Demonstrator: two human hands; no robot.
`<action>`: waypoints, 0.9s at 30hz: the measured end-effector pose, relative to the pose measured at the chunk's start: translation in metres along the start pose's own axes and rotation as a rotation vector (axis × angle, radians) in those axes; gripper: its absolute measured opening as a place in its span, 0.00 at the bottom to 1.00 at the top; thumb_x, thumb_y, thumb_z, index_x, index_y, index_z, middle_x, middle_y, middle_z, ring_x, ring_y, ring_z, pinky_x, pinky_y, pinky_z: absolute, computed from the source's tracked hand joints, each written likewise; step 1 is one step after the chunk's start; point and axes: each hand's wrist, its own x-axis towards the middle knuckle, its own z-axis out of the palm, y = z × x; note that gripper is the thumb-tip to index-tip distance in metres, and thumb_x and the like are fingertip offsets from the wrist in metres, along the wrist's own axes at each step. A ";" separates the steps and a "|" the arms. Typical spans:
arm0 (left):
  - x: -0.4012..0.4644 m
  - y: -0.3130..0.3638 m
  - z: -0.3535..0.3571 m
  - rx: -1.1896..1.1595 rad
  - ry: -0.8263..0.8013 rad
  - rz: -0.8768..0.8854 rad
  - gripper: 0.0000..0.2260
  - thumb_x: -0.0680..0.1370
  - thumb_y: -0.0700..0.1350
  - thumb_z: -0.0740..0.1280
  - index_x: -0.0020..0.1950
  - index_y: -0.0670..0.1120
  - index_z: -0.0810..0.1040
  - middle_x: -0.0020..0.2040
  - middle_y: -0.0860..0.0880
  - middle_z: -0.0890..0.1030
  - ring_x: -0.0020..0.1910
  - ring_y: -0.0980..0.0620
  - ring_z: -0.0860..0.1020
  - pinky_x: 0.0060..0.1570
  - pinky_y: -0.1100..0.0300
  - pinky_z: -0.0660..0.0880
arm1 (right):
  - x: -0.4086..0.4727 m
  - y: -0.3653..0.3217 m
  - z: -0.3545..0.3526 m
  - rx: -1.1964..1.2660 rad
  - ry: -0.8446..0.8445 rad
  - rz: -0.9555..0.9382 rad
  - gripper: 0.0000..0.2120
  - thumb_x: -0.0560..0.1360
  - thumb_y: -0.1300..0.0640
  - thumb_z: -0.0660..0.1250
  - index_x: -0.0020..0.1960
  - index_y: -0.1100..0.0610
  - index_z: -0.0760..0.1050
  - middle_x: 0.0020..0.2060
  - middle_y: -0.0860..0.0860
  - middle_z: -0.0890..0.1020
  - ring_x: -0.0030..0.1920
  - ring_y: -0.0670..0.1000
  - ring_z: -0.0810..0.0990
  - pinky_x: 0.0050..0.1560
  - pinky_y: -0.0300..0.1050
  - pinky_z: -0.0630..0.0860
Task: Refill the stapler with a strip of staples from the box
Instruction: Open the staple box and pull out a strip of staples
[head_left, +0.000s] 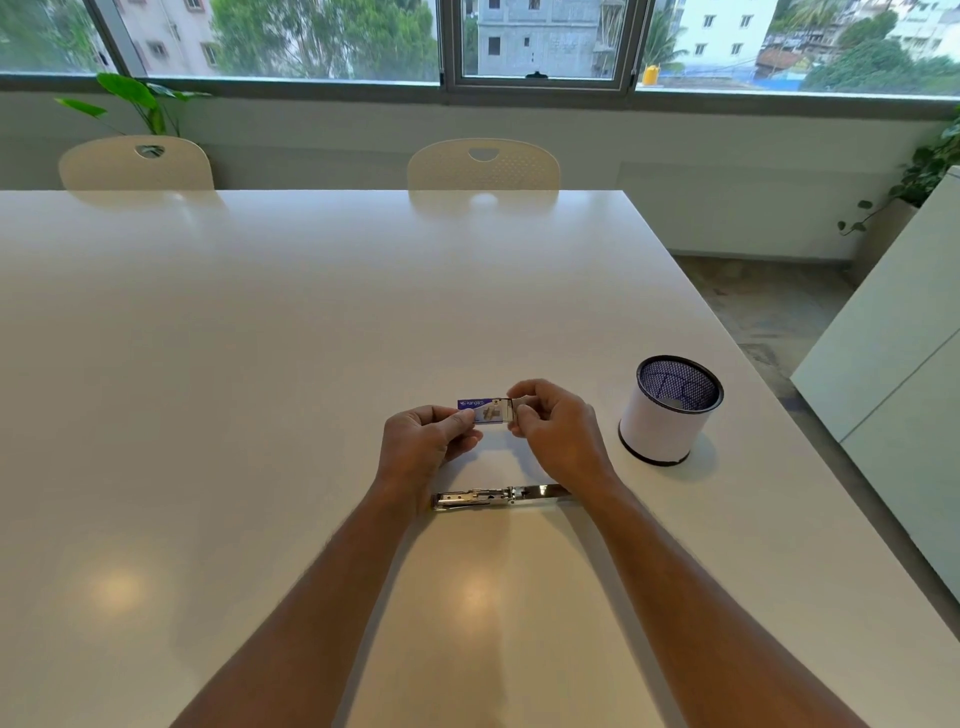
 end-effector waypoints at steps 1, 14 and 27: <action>0.000 0.000 0.000 -0.010 0.002 -0.003 0.07 0.77 0.38 0.75 0.50 0.34 0.84 0.46 0.35 0.87 0.45 0.43 0.86 0.52 0.51 0.83 | 0.000 0.000 0.000 -0.005 0.002 -0.001 0.11 0.80 0.63 0.65 0.53 0.50 0.81 0.43 0.53 0.86 0.44 0.53 0.86 0.44 0.44 0.85; -0.001 -0.003 0.000 -0.068 0.028 0.013 0.07 0.76 0.37 0.75 0.50 0.33 0.84 0.45 0.34 0.87 0.43 0.44 0.86 0.50 0.55 0.85 | -0.004 -0.007 0.005 -0.143 0.060 -0.042 0.05 0.79 0.59 0.68 0.52 0.57 0.83 0.43 0.53 0.85 0.38 0.44 0.83 0.34 0.34 0.79; -0.001 -0.006 0.001 -0.051 0.032 0.018 0.06 0.75 0.37 0.76 0.49 0.34 0.85 0.42 0.37 0.87 0.43 0.44 0.86 0.52 0.53 0.84 | -0.002 -0.012 0.028 0.023 0.146 0.206 0.06 0.76 0.60 0.69 0.48 0.58 0.85 0.42 0.51 0.85 0.43 0.48 0.81 0.46 0.42 0.78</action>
